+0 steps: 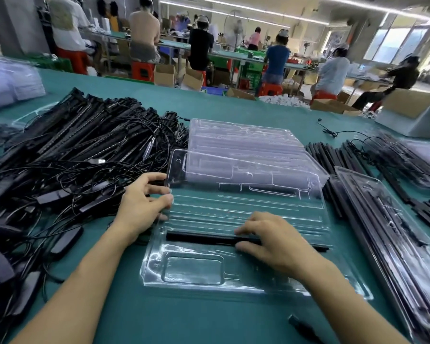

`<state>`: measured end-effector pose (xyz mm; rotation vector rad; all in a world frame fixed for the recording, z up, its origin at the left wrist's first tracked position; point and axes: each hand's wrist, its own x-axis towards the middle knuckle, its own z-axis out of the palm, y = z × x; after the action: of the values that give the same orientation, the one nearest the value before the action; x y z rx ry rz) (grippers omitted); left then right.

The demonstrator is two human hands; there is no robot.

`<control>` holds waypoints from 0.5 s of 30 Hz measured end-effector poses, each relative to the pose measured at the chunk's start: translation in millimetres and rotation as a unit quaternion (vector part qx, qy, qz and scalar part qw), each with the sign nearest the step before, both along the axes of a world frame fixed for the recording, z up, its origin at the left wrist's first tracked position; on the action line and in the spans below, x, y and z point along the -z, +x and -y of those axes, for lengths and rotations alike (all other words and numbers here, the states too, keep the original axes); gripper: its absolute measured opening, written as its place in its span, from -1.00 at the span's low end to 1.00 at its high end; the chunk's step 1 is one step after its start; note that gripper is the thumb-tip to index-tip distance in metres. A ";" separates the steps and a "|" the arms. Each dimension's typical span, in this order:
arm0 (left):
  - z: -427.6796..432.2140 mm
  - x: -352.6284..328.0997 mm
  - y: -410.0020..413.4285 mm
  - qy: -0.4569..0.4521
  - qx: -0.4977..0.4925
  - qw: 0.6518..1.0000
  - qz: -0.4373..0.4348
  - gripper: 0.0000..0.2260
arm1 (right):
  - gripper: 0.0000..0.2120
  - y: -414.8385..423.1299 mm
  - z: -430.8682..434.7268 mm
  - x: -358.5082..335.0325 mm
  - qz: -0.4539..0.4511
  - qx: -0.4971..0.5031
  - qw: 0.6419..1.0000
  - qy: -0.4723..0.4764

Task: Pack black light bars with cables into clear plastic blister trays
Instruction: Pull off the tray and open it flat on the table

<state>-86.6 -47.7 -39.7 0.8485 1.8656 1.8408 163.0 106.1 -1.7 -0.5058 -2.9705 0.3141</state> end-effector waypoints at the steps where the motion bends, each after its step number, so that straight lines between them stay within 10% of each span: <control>1: -0.3 0.2 0.2 0.000 -0.001 1.000 -0.001 -0.60 | -0.70 8.6 -3.6 3.6 0.009 0.005 1.000 -0.013; 15: -0.2 3.8 -1.5 -0.008 -0.001 1.000 -0.021 -0.65 | -0.82 5.6 -1.2 4.8 0.017 0.026 0.999 -0.036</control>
<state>-88.1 -47.5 -43.5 0.8874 1.9051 1.8192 168.6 107.3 -6.5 -0.6024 -2.9812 0.4126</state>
